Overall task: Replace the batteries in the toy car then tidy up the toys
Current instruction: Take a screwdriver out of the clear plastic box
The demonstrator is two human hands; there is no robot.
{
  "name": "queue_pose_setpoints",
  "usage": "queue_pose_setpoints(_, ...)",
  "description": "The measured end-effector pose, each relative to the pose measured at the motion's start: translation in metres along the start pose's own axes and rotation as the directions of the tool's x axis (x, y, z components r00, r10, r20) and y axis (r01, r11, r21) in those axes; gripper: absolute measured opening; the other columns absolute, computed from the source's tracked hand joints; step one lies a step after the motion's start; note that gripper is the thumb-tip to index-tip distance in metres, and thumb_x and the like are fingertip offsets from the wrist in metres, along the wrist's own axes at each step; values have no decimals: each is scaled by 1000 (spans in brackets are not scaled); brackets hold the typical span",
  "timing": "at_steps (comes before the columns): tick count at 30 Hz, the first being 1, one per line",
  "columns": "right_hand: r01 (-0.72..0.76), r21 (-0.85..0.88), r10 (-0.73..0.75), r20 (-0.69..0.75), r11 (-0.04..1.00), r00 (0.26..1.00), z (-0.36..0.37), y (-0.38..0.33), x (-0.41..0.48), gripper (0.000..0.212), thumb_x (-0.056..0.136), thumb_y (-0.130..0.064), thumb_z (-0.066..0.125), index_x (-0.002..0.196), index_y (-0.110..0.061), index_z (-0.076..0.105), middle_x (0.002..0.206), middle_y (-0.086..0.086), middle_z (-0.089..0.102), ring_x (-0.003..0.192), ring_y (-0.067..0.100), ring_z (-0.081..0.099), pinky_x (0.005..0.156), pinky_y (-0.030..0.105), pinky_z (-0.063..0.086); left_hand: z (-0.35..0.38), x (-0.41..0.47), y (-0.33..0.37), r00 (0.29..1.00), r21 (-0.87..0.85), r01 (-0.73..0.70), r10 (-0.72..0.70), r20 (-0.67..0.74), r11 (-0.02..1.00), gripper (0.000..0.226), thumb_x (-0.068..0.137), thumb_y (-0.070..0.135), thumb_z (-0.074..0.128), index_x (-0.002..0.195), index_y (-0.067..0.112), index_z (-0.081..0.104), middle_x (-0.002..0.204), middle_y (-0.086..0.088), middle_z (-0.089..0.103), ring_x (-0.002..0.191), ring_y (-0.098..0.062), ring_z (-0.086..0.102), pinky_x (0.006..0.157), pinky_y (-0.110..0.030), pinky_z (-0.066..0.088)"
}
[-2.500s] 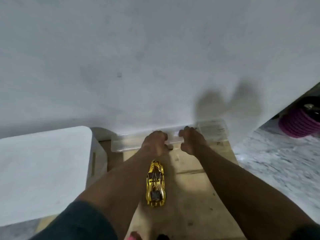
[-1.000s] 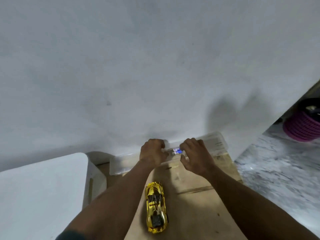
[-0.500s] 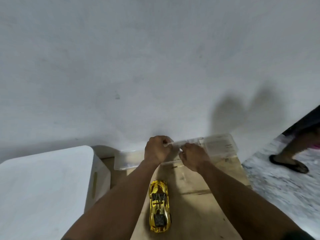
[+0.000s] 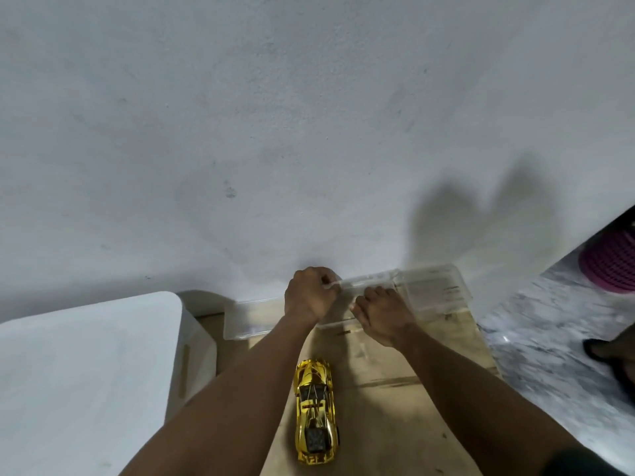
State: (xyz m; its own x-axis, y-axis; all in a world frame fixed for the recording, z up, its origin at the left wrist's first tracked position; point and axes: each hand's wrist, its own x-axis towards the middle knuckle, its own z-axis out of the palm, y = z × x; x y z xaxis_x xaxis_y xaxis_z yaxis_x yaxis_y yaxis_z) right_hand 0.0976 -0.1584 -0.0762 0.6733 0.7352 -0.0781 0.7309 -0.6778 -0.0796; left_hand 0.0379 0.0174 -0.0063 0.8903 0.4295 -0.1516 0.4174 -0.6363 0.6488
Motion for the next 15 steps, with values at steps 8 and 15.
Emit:
queue_pose_setpoints(8, -81, -59, 85, 76, 995, 993, -1, -15, 4, 69, 96, -63, 14, 121, -21, 62, 124, 10, 57, 116, 30, 52, 100, 50, 39, -6, -6, 4, 1000, -41, 6, -6, -12, 999, 6, 83, 33, 75, 83, 30, 80, 87, 16, 76, 81, -7, 70, 78, -30, 60)
queue_pose_setpoints(15, -3, 47, 0, 72, 999, 997, 5, -18, 11, 50, 99, -45, 30, 122, -16, 64, 122, 10, 61, 114, 27, 52, 98, 41, 44, -7, -7, 6, 1000, 7, -1, 1, 0, 1000, 8, 85, 31, 72, 88, 29, 79, 91, 13, 76, 85, -12, 69, 76, -29, 58)
